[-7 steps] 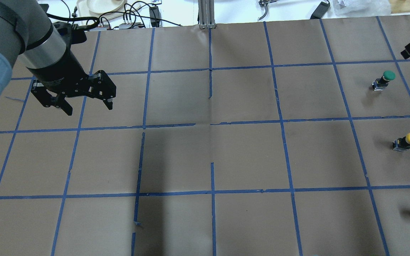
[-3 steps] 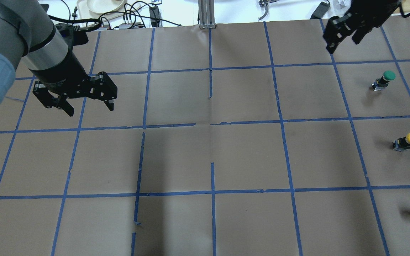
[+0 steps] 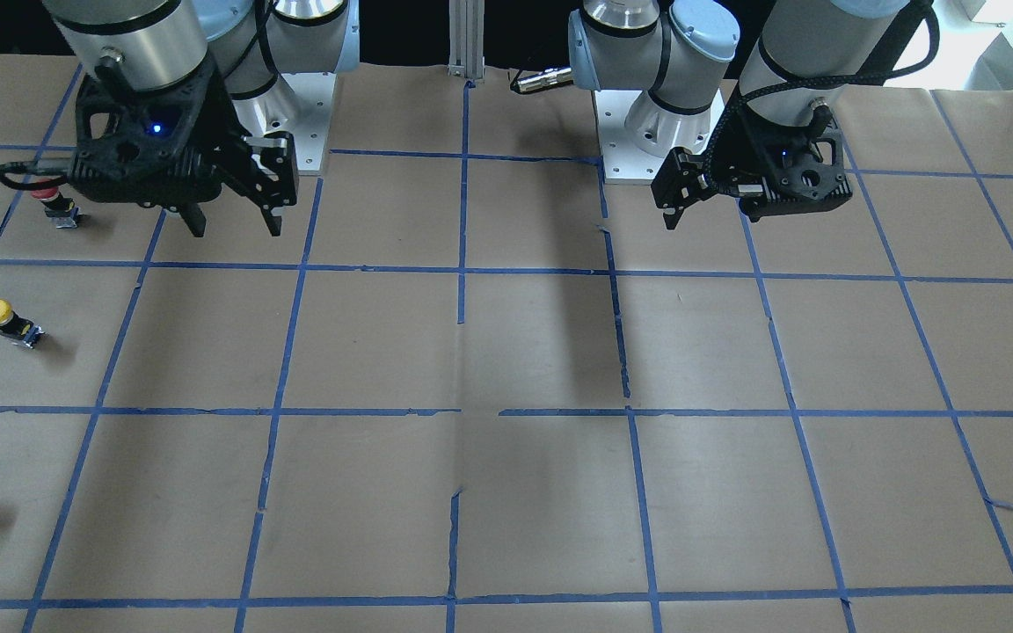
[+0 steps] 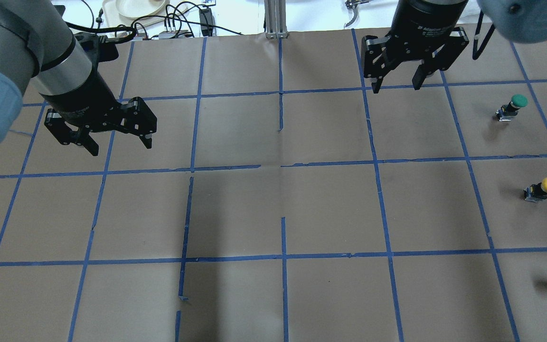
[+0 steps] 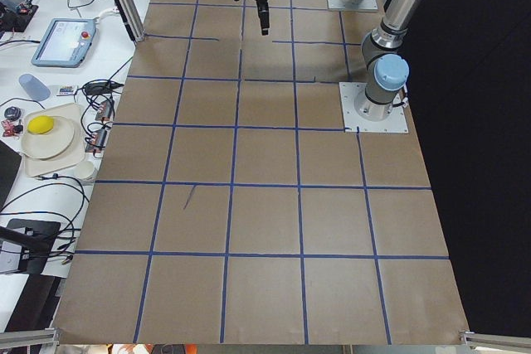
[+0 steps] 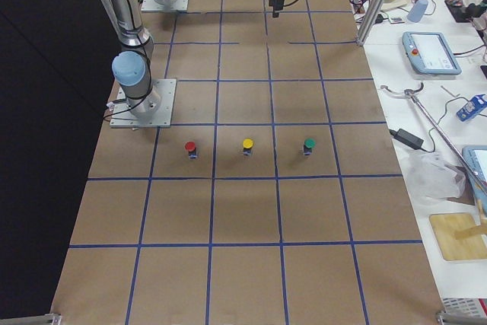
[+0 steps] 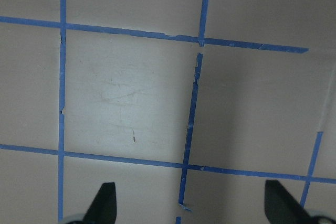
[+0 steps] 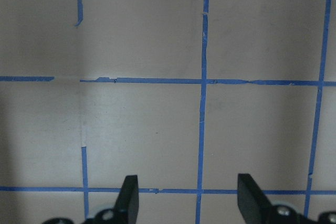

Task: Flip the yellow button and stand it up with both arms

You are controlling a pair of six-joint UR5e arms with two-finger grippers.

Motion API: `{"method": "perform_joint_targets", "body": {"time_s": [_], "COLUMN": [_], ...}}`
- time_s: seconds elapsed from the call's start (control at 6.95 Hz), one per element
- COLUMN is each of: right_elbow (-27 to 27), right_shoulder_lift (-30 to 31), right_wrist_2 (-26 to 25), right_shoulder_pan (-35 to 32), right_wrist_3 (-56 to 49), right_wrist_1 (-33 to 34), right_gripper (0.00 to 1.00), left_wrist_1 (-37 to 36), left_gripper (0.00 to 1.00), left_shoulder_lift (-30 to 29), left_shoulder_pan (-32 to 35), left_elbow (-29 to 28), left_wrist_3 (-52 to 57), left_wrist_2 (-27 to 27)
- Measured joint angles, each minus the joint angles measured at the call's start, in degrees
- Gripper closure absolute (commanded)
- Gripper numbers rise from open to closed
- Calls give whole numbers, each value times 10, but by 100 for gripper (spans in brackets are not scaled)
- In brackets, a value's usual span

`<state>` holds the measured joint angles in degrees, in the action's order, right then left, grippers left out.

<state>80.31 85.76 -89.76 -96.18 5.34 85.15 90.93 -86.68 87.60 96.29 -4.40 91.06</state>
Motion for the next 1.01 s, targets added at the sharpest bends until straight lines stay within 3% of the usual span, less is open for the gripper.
{"method": "perform_joint_targets", "body": {"time_s": [1.01], "right_elbow": [12], "right_shoulder_lift": [11], "right_wrist_2": [4], "right_shoulder_pan": [-12], "right_wrist_3": [30], "right_wrist_1": [0], "right_gripper": [0], "left_wrist_1": [-1], "left_gripper": [0], "left_shoulder_lift": [1], "left_shoulder_pan": [1], "left_elbow": [2], "left_wrist_3": [0], "left_wrist_2": [1]}}
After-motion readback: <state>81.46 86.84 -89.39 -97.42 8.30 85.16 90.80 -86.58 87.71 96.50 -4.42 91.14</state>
